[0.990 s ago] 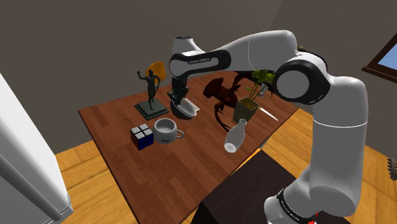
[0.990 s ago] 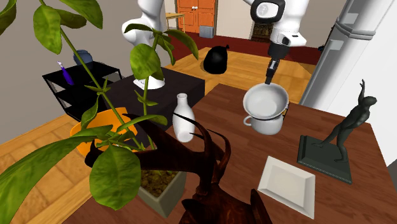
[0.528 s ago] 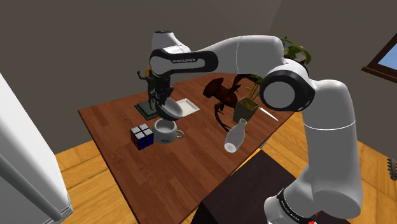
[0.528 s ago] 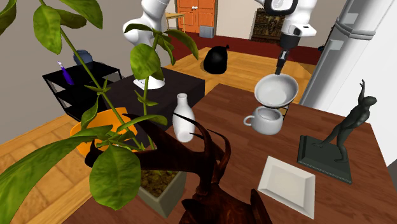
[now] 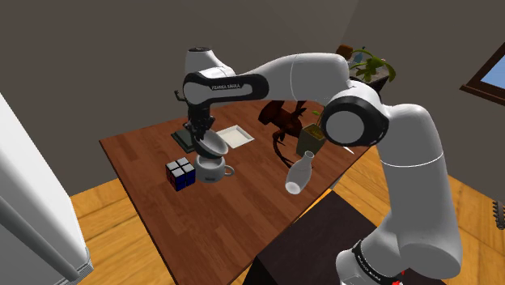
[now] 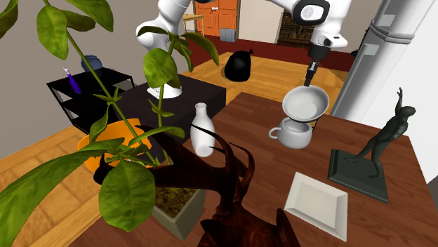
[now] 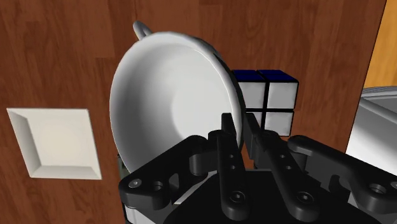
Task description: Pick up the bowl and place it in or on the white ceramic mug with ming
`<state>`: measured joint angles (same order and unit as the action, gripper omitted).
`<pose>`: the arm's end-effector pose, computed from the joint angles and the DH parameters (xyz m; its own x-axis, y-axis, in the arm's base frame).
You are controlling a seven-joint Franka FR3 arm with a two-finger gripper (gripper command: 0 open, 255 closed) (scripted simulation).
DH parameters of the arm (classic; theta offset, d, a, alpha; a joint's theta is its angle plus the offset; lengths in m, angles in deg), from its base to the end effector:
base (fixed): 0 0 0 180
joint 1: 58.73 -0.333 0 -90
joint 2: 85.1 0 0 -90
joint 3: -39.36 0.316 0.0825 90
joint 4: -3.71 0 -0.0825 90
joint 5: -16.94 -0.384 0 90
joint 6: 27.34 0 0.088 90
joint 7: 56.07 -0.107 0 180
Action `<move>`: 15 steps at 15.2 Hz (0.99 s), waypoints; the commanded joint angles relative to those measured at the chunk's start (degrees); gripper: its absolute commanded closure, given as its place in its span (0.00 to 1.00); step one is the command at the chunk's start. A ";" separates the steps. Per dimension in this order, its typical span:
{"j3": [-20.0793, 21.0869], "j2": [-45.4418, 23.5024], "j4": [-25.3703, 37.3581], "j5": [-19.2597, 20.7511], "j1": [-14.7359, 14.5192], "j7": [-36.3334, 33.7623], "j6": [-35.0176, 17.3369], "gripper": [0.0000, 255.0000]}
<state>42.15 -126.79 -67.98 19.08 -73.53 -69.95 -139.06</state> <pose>0.7106 0.2132 0.3283 0.9974 0.0670 -0.0269 0.0673 -0.9977 0.0086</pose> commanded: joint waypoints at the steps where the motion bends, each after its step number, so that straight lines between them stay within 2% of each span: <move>1: -0.02 -0.76 -0.32 0.04 -0.01 -0.02 -1.15 1.00; 15: -0.19 -5.71 -2.91 0.24 -0.07 -0.15 -8.68 1.00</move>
<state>42.37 -130.29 -71.98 19.14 -73.89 -70.16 -148.29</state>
